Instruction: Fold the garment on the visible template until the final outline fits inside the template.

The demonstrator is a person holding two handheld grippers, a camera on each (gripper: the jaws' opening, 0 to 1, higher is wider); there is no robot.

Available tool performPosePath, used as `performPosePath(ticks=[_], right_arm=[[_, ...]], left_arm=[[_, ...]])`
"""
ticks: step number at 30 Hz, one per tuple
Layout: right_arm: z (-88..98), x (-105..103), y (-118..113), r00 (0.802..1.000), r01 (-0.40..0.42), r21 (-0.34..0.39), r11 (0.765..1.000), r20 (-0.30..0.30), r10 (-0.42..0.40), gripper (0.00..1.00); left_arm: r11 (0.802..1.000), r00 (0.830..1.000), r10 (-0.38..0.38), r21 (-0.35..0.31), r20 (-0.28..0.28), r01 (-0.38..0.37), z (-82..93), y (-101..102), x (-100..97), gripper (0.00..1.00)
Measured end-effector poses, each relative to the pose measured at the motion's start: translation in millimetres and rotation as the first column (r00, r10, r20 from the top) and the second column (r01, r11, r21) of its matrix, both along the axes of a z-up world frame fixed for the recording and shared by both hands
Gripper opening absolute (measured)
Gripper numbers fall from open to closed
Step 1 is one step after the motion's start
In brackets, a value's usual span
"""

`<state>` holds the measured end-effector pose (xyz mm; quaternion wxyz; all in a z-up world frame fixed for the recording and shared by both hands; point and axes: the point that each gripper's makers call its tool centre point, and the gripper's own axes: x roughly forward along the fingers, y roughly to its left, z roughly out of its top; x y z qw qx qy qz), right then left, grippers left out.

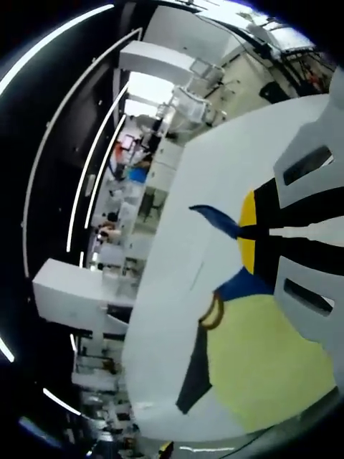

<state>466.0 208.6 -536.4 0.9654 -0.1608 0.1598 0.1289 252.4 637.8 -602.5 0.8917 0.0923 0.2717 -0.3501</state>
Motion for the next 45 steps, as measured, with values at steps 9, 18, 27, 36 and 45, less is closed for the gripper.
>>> performPosePath(ticks=[9, 18, 27, 36, 45], right_arm=[[21.7, 7.4, 33.4, 0.997, -0.066, 0.008, 0.998, 0.045, 0.065, 0.03], [32.9, 16.4, 68.1, 0.989, -0.137, 0.010, 0.991, 0.066, 0.136, 0.03], [36.0, 23.6, 93.0, 0.979, -0.191, 0.018, 0.981, 0.071, 0.190, 0.03], [42.6, 22.7, 117.1, 0.969, -0.238, 0.038, 0.970, 0.081, 0.235, 0.03], [41.9, 30.8, 137.9, 0.956, -0.288, 0.043, 0.957, 0.078, 0.284, 0.03]], left_arm=[[1.000, 1.000, -0.002, 0.004, -0.008, 0.002, -2.4, -0.7, -1.0, 1.00], [1.000, 1.000, 0.006, -0.006, -0.010, -0.006, -3.3, 0.1, -2.1, 1.00], [1.000, 1.000, 0.015, -0.009, -0.015, -0.015, -5.2, 1.9, -2.4, 1.00], [1.000, 1.000, 0.017, -0.011, -0.016, -0.018, -5.2, 2.5, -3.4, 1.00], [1.000, 1.000, 0.022, -0.013, -0.015, -0.023, -4.8, 3.4, -3.8, 1.00]])
